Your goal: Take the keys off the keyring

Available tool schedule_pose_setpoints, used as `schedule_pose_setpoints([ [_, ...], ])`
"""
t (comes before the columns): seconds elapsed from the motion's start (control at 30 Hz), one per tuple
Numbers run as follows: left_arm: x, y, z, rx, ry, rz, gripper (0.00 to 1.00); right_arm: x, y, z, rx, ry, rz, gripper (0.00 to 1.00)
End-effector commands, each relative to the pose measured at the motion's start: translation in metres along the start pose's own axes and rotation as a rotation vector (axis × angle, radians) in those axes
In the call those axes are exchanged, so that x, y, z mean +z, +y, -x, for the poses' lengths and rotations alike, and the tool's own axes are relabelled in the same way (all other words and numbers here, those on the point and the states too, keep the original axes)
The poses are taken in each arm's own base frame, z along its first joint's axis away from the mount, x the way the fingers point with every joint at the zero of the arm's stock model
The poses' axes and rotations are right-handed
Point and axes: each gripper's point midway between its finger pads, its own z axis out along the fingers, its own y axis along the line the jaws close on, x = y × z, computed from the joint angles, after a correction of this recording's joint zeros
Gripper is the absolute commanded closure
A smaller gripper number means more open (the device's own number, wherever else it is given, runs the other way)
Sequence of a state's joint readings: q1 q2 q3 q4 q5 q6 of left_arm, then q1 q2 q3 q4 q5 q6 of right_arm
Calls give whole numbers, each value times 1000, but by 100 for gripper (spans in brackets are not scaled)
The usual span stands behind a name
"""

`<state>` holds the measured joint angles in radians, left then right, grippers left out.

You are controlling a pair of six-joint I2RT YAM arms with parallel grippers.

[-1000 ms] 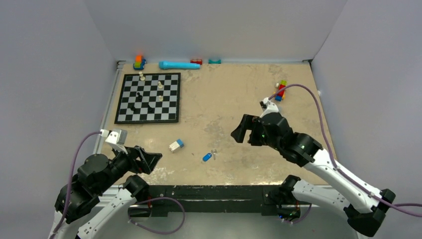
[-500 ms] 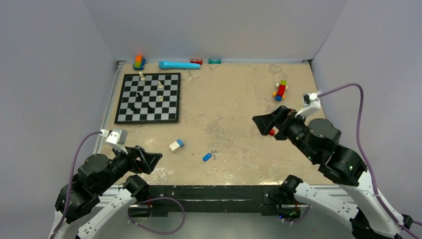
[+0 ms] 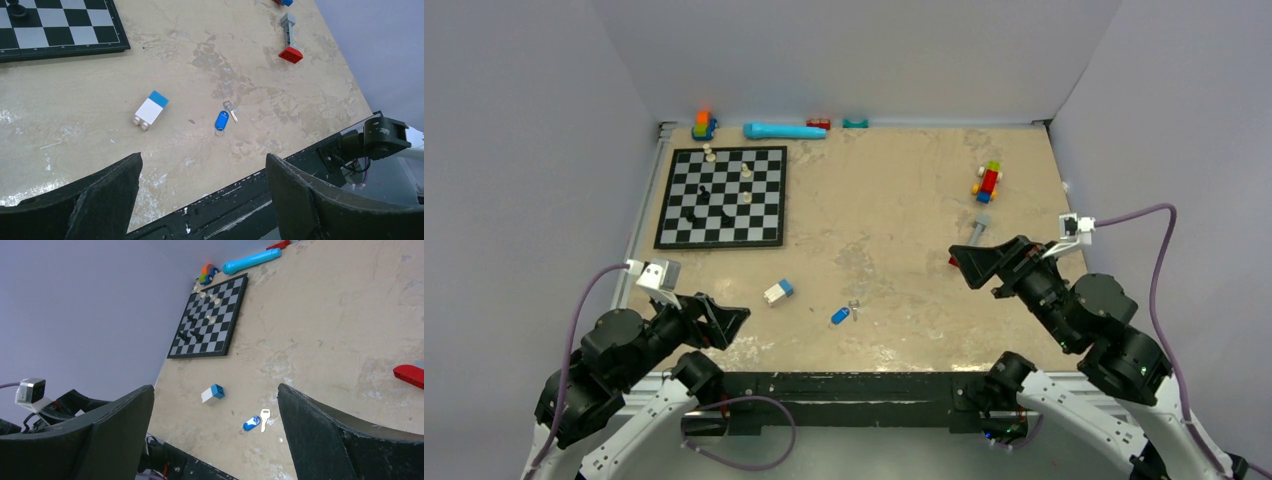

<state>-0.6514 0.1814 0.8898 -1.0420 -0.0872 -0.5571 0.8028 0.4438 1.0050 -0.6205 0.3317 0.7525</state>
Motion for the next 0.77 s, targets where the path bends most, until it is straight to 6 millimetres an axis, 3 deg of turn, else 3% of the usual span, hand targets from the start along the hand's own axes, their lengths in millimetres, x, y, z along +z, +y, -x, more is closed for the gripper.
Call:
schedule_pose_setpoints([
  [0.0, 0, 2, 1, 7, -7, 8, 3, -11, -25, -16, 13, 30, -70, 2],
  [0.37, 0, 2, 1, 4, -9, 10, 3, -36, -55, -27, 74, -25, -66, 2],
  [0.73, 0, 3, 1, 2, -8, 13, 3, -29, -55, -34, 38, 5, -75, 2],
])
